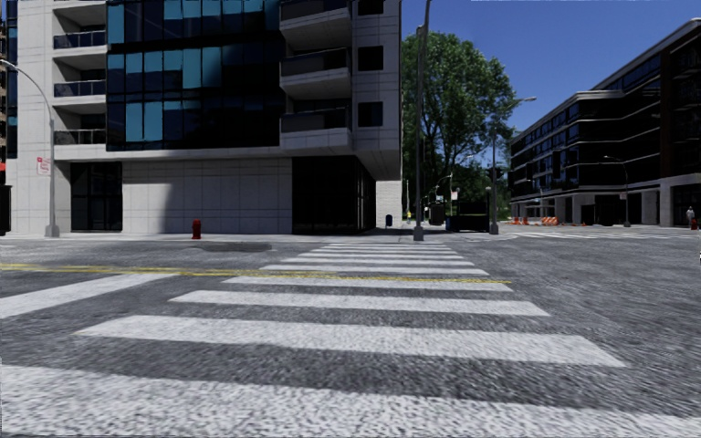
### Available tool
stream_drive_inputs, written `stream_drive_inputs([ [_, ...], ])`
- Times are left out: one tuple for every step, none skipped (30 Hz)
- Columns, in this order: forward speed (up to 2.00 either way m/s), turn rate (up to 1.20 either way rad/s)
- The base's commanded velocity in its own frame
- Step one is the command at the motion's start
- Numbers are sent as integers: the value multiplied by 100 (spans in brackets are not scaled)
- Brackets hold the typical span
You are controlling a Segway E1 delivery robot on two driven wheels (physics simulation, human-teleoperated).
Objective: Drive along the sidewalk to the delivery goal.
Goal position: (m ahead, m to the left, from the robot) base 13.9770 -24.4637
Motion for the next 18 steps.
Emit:
stream_drive_inputs([
  [200,-56],
  [200,-56],
  [200,-58],
  [200,-8],
  [200,-8],
  [200,0],
  [200,0],
  [200,0],
  [200,0],
  [200,0],
  [200,0],
  [200,0],
  [200,0],
  [200,0],
  [200,0],
  [200,0],
  [200,0],
  [200,0],
])
